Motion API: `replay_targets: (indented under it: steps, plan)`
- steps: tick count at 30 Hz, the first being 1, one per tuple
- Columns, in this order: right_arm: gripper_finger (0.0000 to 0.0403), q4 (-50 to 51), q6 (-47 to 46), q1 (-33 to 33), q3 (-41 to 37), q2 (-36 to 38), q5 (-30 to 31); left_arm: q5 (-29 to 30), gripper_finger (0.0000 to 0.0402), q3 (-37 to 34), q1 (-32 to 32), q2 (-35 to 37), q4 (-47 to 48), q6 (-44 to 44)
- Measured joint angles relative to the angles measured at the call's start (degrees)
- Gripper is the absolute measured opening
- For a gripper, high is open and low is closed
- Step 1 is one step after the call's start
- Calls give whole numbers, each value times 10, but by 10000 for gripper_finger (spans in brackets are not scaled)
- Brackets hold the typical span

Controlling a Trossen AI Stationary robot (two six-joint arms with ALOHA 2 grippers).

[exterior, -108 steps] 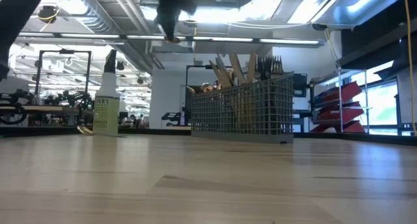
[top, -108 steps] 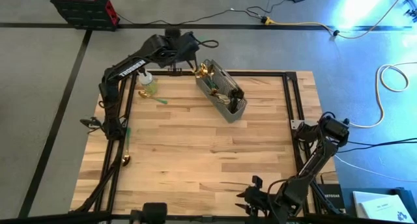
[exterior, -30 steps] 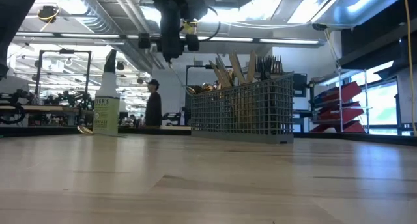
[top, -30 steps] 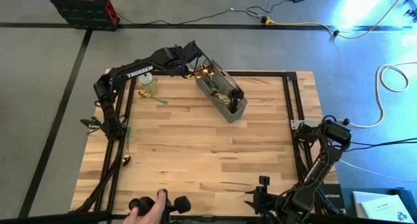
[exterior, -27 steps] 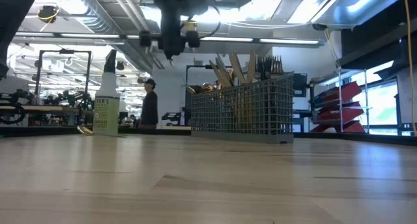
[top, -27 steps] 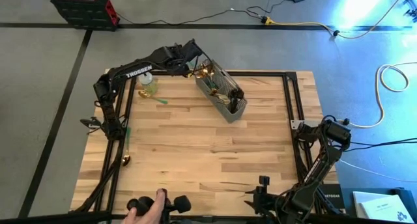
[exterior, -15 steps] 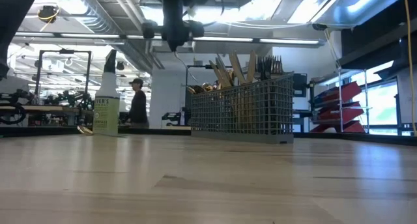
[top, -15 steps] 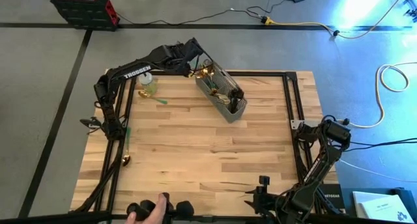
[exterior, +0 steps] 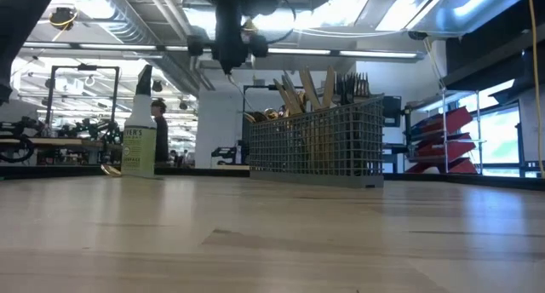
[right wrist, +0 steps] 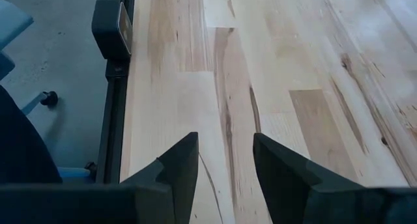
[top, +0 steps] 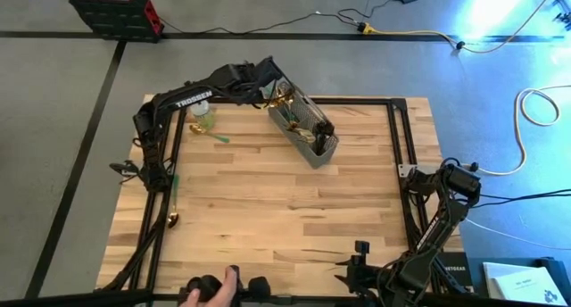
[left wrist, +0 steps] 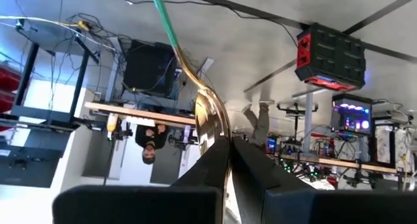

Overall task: Sort silverware
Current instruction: Put the green spoon on the gray silverware organizer

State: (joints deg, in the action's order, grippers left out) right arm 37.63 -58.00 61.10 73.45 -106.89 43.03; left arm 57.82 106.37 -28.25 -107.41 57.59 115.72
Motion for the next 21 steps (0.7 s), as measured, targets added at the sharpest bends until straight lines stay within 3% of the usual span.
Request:
replay_targets:
  steps: [21]
  plan:
    - [131, 8, 0, 0, 0, 0, -1, -5, 0, 0, 24, -71, -35, 13]
